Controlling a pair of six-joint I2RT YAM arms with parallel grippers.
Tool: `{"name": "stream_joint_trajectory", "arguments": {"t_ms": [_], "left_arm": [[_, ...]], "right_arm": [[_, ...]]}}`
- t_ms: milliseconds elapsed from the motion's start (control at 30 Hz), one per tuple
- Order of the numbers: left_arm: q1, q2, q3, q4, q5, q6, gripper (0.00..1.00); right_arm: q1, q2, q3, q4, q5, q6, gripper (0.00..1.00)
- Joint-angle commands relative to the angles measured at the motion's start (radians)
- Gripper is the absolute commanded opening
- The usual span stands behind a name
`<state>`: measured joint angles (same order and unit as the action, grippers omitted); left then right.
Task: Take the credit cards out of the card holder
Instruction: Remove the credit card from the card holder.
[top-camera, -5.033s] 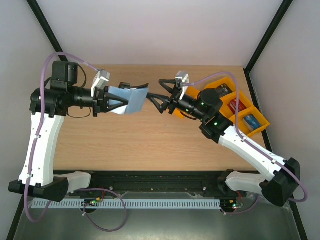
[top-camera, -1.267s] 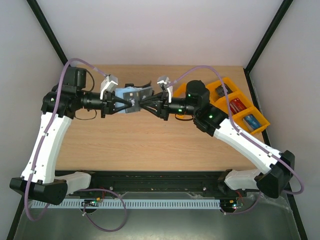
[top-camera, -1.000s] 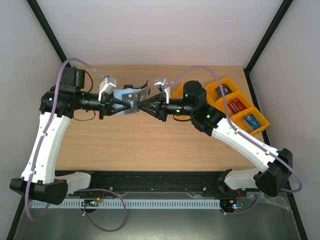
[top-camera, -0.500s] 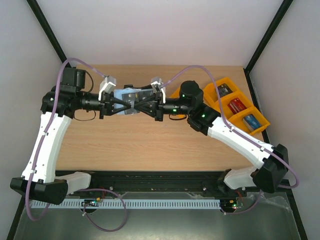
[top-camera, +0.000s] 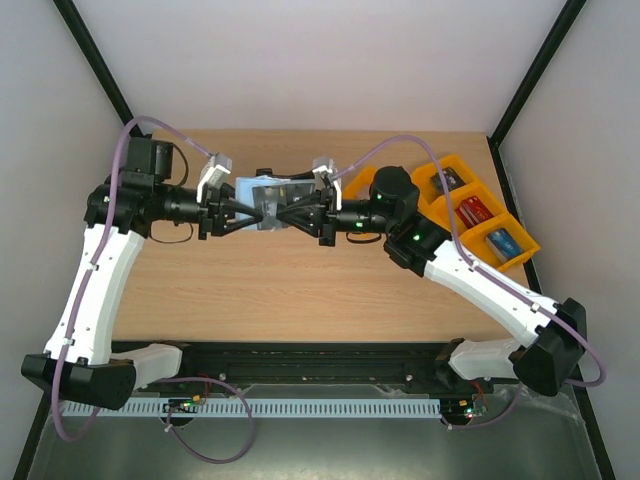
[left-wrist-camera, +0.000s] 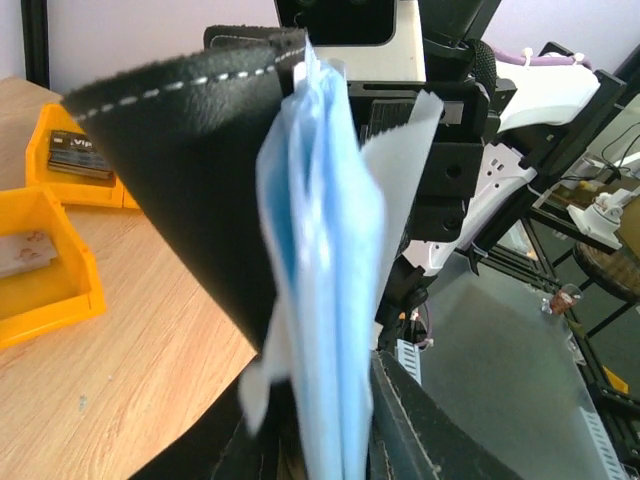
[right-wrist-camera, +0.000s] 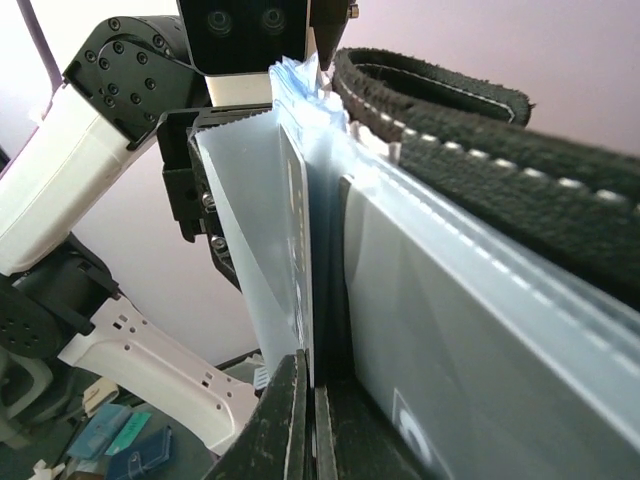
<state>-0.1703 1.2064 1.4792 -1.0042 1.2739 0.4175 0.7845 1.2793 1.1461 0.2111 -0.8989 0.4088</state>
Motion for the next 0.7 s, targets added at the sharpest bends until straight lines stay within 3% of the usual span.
{"name": "stream_joint_trajectory", "arguments": {"t_ms": [0, 133, 367, 667], "left_arm": [[0.012, -0.031, -0.008, -0.014, 0.061, 0.021, 0.25], [0.018, -0.030, -0.013, -0.010, 0.051, 0.021, 0.03], [0.040, -0.032, -0.026, -0.007, 0.047, 0.016, 0.02], [0.043, -0.037, -0.060, 0.030, 0.052, -0.024, 0.02]], "right_arm": [[-0.022, -0.042, 0.007, -0.027, 0.040, -0.034, 0.02], [-0.026, -0.053, 0.027, -0.091, 0.043, -0.071, 0.02], [-0.080, -0.110, 0.024, -0.206, 0.094, -0.137, 0.02], [-0.123, -0.130, -0.010, -0.171, 0.033, -0.095, 0.02]]}}
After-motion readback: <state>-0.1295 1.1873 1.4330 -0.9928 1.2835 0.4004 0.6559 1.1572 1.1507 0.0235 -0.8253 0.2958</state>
